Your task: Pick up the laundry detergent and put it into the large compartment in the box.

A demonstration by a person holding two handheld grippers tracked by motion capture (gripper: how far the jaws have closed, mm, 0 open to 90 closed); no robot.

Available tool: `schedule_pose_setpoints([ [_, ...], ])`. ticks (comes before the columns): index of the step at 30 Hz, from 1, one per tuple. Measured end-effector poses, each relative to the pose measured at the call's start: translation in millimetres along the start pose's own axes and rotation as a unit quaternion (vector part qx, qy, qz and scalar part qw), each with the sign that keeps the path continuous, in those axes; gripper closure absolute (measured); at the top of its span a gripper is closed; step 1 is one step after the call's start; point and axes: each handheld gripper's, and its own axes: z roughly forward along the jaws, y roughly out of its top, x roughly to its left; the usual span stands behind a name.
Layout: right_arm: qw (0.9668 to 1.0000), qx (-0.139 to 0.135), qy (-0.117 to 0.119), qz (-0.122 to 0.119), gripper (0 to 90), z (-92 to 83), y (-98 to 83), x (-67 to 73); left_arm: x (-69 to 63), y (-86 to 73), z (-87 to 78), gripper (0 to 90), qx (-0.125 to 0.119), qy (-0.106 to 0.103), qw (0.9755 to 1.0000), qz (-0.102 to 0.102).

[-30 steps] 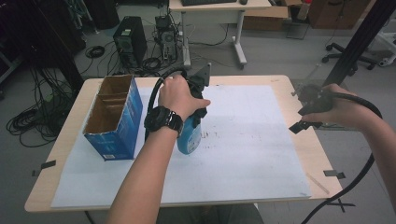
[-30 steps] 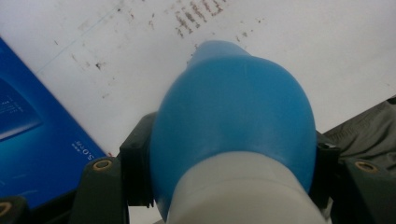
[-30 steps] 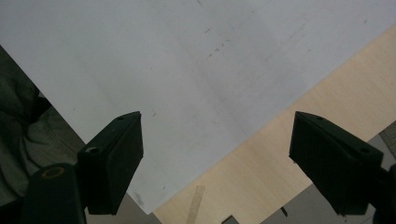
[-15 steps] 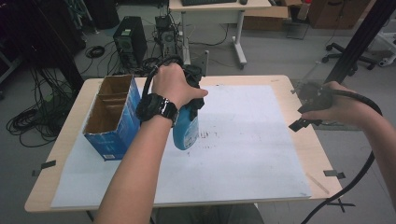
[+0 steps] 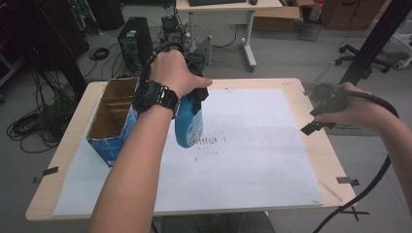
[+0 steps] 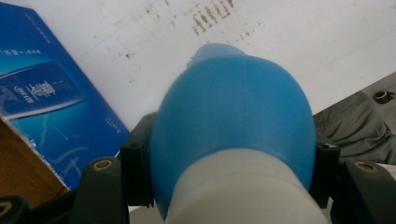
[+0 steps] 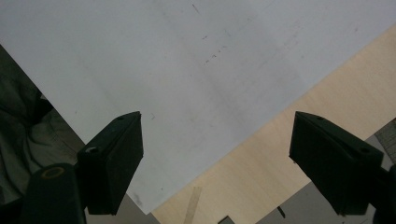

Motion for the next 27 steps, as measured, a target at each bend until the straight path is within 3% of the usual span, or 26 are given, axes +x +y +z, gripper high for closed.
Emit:
schedule_pose_setpoints([
  [14, 1.0000, 0.001, 0.001, -0.005, 17.6, 0.3, 3.7, 0.0, 11.4, -1.7, -16.4, 37.3, -0.003, 0.003, 0.9997, -0.022],
  [27, 1.0000, 0.002, 0.002, -0.009, 17.5, 1.7, 6.1, 0.7, 36.1, -11.8, -29.3, 37.3, -0.014, 0.000, 0.9977, -0.066],
])
